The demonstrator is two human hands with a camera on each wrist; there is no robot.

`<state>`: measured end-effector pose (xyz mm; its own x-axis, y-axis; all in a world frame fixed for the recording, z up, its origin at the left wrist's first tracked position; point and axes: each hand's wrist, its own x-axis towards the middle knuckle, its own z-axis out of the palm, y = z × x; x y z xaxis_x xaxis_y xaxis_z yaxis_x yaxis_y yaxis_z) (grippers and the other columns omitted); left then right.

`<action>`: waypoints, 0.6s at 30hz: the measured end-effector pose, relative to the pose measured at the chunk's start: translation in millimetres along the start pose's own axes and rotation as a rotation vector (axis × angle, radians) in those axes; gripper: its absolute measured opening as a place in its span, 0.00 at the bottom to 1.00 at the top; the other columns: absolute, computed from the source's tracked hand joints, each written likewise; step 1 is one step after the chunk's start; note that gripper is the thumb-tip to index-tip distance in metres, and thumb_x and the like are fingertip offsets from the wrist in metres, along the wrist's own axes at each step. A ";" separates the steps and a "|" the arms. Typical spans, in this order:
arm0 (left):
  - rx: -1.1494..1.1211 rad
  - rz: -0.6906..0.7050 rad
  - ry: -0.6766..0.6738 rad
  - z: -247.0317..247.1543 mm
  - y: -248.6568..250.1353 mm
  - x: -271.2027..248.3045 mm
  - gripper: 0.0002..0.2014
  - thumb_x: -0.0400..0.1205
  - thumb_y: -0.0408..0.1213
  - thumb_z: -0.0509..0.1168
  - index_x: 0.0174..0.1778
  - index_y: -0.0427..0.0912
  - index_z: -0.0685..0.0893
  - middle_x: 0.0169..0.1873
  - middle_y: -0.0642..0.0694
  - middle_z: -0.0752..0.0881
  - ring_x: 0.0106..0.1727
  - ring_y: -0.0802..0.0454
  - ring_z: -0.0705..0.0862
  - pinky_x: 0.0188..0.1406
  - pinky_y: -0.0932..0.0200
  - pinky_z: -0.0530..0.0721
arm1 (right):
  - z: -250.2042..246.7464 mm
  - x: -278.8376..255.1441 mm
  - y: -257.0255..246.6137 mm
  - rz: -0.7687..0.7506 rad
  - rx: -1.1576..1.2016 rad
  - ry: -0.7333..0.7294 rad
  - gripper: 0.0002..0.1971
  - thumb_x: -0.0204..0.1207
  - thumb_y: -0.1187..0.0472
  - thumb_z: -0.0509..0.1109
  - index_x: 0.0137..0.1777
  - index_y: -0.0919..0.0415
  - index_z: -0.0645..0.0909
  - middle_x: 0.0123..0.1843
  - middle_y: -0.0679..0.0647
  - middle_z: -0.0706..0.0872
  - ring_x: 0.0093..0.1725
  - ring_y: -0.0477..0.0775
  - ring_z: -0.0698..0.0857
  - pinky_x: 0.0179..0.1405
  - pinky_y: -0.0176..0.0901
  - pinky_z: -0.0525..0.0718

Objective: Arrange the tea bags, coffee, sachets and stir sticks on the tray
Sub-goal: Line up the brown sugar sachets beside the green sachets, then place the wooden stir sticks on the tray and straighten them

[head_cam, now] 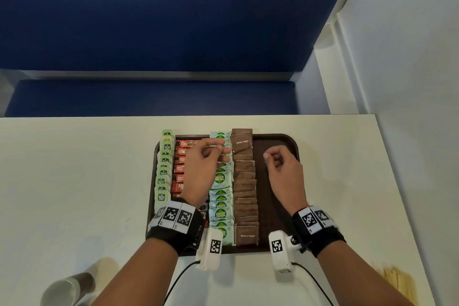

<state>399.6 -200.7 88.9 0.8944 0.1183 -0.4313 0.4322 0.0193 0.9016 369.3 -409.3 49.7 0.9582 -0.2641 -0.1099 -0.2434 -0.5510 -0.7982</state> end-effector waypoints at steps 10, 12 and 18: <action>-0.014 0.009 -0.172 62.2 11.0 -32.5 0.09 0.93 0.30 0.65 0.63 0.38 0.90 0.48 0.42 0.97 0.47 0.44 0.94 0.53 0.51 0.93 | -60.2 -100.0 18.3 0.033 0.132 0.118 0.06 0.87 0.64 0.74 0.54 0.50 0.86 0.44 0.42 0.89 0.44 0.47 0.88 0.41 0.25 0.80; -0.018 0.022 -0.210 79.9 11.4 -44.5 0.08 0.93 0.30 0.65 0.63 0.38 0.90 0.48 0.42 0.97 0.45 0.47 0.94 0.50 0.55 0.92 | -72.0 -116.1 28.9 0.058 0.127 0.171 0.07 0.87 0.63 0.75 0.53 0.49 0.86 0.44 0.41 0.89 0.44 0.49 0.88 0.41 0.26 0.80; 0.042 0.073 -0.371 142.0 -1.9 -86.6 0.08 0.93 0.29 0.65 0.61 0.39 0.91 0.47 0.43 0.97 0.45 0.47 0.94 0.47 0.57 0.88 | -107.9 -165.2 69.5 0.121 0.113 0.304 0.09 0.86 0.64 0.76 0.53 0.46 0.85 0.46 0.40 0.89 0.46 0.48 0.89 0.44 0.29 0.82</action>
<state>337.6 -352.0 119.8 0.9005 -0.2495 -0.3561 0.3633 -0.0179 0.9315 177.9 -489.3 76.3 0.8307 -0.5553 -0.0401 -0.3182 -0.4145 -0.8526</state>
